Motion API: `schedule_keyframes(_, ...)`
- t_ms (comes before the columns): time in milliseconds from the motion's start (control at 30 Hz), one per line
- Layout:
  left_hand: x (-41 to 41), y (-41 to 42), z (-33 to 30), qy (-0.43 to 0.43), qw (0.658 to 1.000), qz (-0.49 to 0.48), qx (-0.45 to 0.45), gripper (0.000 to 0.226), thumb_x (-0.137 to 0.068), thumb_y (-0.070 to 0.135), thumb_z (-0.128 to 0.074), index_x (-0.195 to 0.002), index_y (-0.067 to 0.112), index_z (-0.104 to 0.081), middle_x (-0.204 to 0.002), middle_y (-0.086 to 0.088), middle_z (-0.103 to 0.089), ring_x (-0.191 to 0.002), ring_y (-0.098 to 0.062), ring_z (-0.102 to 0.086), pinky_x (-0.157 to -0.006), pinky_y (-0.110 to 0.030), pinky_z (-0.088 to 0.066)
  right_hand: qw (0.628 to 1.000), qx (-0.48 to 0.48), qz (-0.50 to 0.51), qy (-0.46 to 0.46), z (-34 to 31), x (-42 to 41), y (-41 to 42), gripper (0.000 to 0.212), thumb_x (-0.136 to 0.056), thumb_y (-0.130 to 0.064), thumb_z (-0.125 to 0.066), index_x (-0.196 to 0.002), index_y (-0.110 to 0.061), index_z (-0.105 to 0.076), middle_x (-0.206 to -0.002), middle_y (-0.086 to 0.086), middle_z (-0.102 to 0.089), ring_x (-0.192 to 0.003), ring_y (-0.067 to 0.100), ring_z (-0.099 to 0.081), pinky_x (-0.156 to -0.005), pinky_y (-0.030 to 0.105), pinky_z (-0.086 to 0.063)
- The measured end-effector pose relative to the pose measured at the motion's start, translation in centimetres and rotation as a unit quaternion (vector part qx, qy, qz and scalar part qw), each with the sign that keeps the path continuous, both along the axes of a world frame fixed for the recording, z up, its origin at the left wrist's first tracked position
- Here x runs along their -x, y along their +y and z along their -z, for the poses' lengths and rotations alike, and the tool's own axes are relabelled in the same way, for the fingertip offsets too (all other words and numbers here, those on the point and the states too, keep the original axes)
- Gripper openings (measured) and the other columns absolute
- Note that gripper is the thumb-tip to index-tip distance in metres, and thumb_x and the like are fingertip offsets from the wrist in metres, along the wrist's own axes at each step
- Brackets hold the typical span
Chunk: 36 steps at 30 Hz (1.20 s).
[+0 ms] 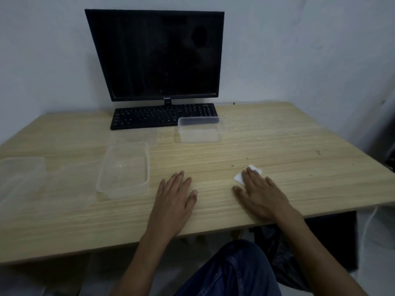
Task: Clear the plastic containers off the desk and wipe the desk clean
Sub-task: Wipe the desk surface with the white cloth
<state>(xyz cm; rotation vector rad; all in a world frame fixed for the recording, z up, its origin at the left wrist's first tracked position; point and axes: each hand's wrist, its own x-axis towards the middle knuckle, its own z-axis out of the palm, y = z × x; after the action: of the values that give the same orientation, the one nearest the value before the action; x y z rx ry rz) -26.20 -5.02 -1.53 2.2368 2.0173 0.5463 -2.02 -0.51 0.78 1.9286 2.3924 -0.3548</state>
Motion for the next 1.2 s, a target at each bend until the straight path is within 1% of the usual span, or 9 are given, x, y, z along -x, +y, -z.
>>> schedule_keyframes(100, 0.0, 0.2, -0.1, -0.011, 1.0, 0.001, 0.005, 0.084, -0.082, 0.062, 0.008, -0.151, 0.025, -0.022, -0.161, 0.005, -0.009, -0.147, -0.008, -0.004, -0.116, -0.029, 0.011, 1.0, 0.004, 0.025, 0.001, -0.3, -0.7, 2.4, 0.074, -0.097, -0.059, -0.014, -0.154, -0.015, 0.002, -0.162, 0.002, 0.006, -0.147, 0.011, 0.007, -0.119, 0.036, 0.002)
schedule_keyframes(300, -0.1, 0.2, -0.1, -0.018, 1.0, -0.001, 0.018, 0.086, -0.08, 0.063, 0.008, -0.152, 0.025, -0.021, -0.161, 0.004, -0.009, -0.147, -0.008, -0.002, -0.116, -0.028, 0.011, 0.997, -0.017, -0.074, 0.027, 0.3, 3.6, 1.9, 0.073, -0.098, -0.058, -0.016, -0.153, -0.015, 0.003, -0.161, 0.001, 0.007, -0.147, 0.009, 0.007, -0.118, 0.033, 0.004)
schedule_keyframes(400, 0.0, 0.2, -0.3, -0.005, 1.0, -0.001, 0.017, 0.086, -0.08, 0.063, 0.009, -0.152, 0.026, -0.019, -0.162, 0.004, -0.006, -0.147, -0.008, 0.001, -0.116, -0.029, 0.012, 0.994, -0.031, -0.096, 0.029, 0.5, 2.9, 0.3, 0.07, -0.098, -0.056, -0.015, -0.154, -0.019, 0.004, -0.161, -0.003, 0.007, -0.146, 0.005, 0.007, -0.118, 0.031, 0.005)
schedule_keyframes(467, 0.0, 0.2, -0.2, -0.002, 1.0, -0.003, 0.015, 0.086, -0.08, 0.063, 0.01, -0.152, 0.026, -0.019, -0.162, 0.004, -0.004, -0.147, -0.008, 0.002, -0.116, -0.03, 0.012, 0.996, -0.03, -0.082, 0.013, 0.6, 1.2, 0.0, 0.07, -0.097, -0.058, -0.014, -0.154, -0.02, 0.004, -0.161, -0.006, 0.008, -0.146, 0.003, 0.007, -0.118, 0.031, 0.004)
schedule_keyframes(633, 0.1, 0.1, -0.1, -0.013, 1.0, -0.001, 0.01, 0.085, -0.081, 0.063, 0.01, -0.152, 0.027, -0.018, -0.162, 0.004, -0.001, -0.147, -0.008, 0.005, -0.115, -0.029, 0.015, 1.0, -0.015, 0.012, -0.002, 0.6, -2.8, 2.3, 0.075, -0.095, -0.061, -0.014, -0.154, -0.019, 0.004, -0.161, -0.003, 0.007, -0.146, 0.006, 0.007, -0.119, 0.035, 0.0)
schedule_keyframes(767, 0.1, 0.1, -0.2, -0.032, 0.999, 0.002, 0.005, 0.083, -0.082, 0.063, 0.007, -0.152, 0.027, -0.02, -0.161, 0.005, -0.002, -0.147, -0.007, 0.004, -0.115, -0.027, 0.015, 0.999, -0.018, 0.03, 0.003, 0.7, -3.2, 5.0, 0.078, -0.094, -0.063, -0.015, -0.154, -0.017, 0.001, -0.162, 0.0, 0.004, -0.148, 0.01, 0.005, -0.12, 0.038, -0.001)
schedule_keyframes(867, 0.2, 0.1, -0.2, -0.044, 0.999, 0.003, 0.008, 0.074, -0.09, 0.064, -0.001, -0.152, 0.028, -0.017, -0.161, 0.007, 0.0, -0.146, -0.004, 0.006, -0.114, -0.025, 0.015, 1.0, -0.02, 0.01, 0.01, 0.6, -2.3, 6.8, 0.079, -0.093, -0.064, -0.015, -0.154, -0.015, 0.0, -0.162, 0.002, 0.004, -0.148, 0.012, 0.005, -0.12, 0.039, -0.001)
schedule_keyframes(967, 0.2, 0.2, -0.3, -0.062, 0.998, 0.002, 0.018, 0.061, -0.098, 0.057, -0.012, -0.152, 0.028, -0.015, -0.161, 0.008, 0.001, -0.145, -0.003, 0.006, -0.115, -0.025, 0.014, 0.999, -0.017, -0.028, 0.007, 0.2, -0.3, 8.1, 0.077, -0.095, -0.062, -0.016, -0.154, -0.014, 0.002, -0.161, 0.003, 0.005, -0.148, 0.012, 0.005, -0.119, 0.038, 0.002)
schedule_keyframes(1200, 0.1, 0.2, -0.8, -0.11, 0.993, 0.001, 0.035, 0.057, -0.099, 0.052, -0.022, -0.151, 0.03, -0.019, -0.16, 0.012, -0.004, -0.143, 0.003, 0.004, -0.118, -0.023, 0.008, 0.99, -0.029, -0.139, 0.009, -0.1, 6.9, 9.0, 0.074, -0.097, -0.059, -0.017, -0.154, -0.014, 0.002, -0.161, 0.002, 0.004, -0.148, 0.012, 0.004, -0.119, 0.039, 0.003)
